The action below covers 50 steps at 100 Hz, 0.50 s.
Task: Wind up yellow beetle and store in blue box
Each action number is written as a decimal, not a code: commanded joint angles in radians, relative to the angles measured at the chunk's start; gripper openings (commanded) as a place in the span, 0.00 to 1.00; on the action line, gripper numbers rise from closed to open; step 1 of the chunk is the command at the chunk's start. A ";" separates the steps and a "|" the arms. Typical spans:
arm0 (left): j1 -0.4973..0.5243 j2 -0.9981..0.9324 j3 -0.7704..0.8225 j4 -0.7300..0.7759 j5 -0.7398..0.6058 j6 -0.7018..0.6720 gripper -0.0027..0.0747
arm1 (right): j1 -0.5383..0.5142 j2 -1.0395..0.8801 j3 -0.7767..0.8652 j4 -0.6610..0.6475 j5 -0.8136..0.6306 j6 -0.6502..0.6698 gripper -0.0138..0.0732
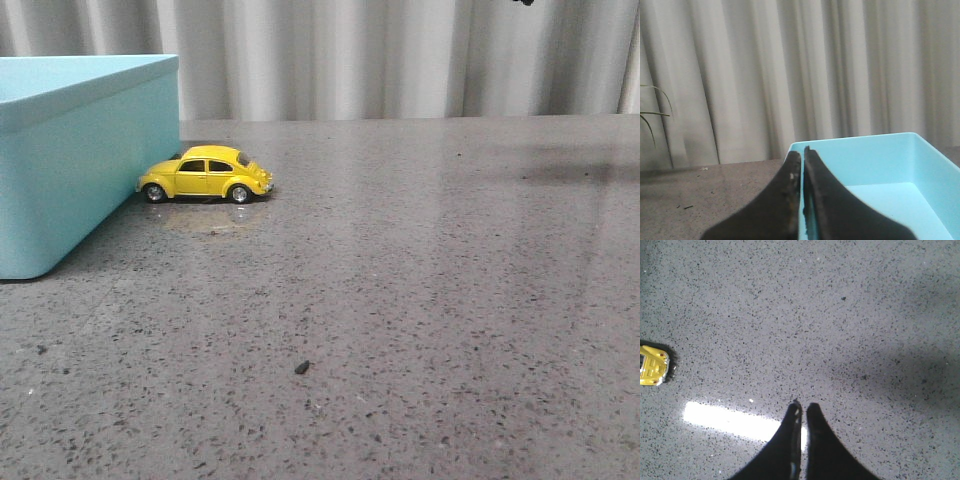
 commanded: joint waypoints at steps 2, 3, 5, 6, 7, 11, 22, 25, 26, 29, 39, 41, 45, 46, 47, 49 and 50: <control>0.002 0.016 -0.036 -0.004 -0.073 -0.011 0.01 | -0.001 -0.046 -0.030 0.009 -0.044 -0.010 0.09; 0.002 0.016 -0.036 -0.004 -0.073 -0.011 0.01 | -0.001 -0.046 -0.030 0.009 -0.044 -0.010 0.09; 0.002 0.016 -0.036 -0.004 -0.073 -0.011 0.01 | -0.001 -0.046 -0.030 0.009 -0.044 -0.010 0.09; 0.002 0.016 -0.036 -0.004 -0.073 -0.011 0.01 | -0.001 -0.046 -0.030 0.009 -0.044 -0.010 0.09; 0.002 0.016 -0.036 -0.004 -0.073 -0.011 0.01 | -0.001 -0.046 -0.030 0.009 -0.044 -0.010 0.09; 0.002 0.016 -0.036 -0.004 -0.073 -0.011 0.01 | -0.001 -0.046 -0.030 0.009 -0.044 -0.010 0.09; 0.002 0.016 -0.036 -0.004 -0.073 -0.011 0.01 | -0.001 -0.046 -0.030 0.009 -0.044 -0.010 0.09; 0.002 0.016 -0.036 -0.004 -0.073 -0.011 0.01 | -0.001 -0.046 -0.030 0.009 -0.044 -0.010 0.09; 0.002 0.016 -0.036 -0.004 -0.073 -0.011 0.01 | -0.001 -0.046 -0.030 0.009 -0.046 -0.010 0.09; 0.002 0.016 -0.037 -0.004 -0.073 -0.011 0.01 | -0.001 -0.046 -0.030 0.009 -0.046 -0.010 0.09; 0.002 0.017 -0.055 -0.004 -0.065 -0.011 0.01 | -0.001 -0.046 -0.030 0.009 -0.048 -0.010 0.09; 0.002 0.019 -0.062 -0.004 -0.059 -0.011 0.01 | -0.001 -0.046 -0.030 0.009 -0.048 -0.010 0.09; 0.001 0.027 -0.080 -0.004 -0.044 -0.011 0.01 | -0.001 -0.046 -0.030 0.009 -0.048 -0.010 0.09; 0.001 0.030 -0.083 -0.004 -0.041 -0.011 0.01 | -0.001 -0.046 -0.030 0.009 -0.048 -0.010 0.09; 0.001 0.030 -0.091 -0.004 -0.034 -0.011 0.01 | -0.001 -0.046 -0.030 0.009 -0.048 -0.010 0.09; -0.002 0.038 -0.104 -0.004 -0.019 -0.011 0.01 | -0.001 -0.046 -0.030 0.009 -0.048 -0.010 0.09; -0.004 0.042 -0.109 -0.004 -0.014 -0.011 0.01 | -0.001 -0.046 -0.030 0.009 -0.048 -0.010 0.09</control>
